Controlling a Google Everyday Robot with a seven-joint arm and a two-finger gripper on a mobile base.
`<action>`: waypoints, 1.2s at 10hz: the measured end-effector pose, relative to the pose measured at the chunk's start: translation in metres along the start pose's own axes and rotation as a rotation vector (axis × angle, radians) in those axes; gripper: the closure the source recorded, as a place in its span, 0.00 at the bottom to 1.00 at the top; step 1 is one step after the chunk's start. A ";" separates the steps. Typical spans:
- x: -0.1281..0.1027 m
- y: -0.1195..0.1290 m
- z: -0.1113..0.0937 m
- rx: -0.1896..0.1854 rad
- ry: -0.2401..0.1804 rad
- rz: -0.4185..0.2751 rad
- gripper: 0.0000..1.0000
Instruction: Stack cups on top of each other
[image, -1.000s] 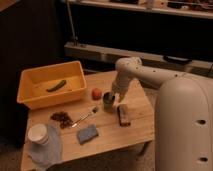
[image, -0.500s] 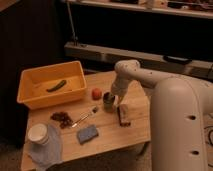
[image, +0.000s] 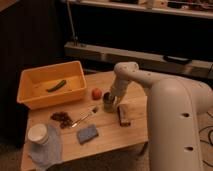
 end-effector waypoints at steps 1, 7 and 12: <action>0.000 0.001 0.001 -0.002 0.005 -0.003 0.91; 0.022 0.014 -0.058 0.055 -0.047 -0.054 1.00; 0.100 0.080 -0.105 0.077 -0.081 -0.239 1.00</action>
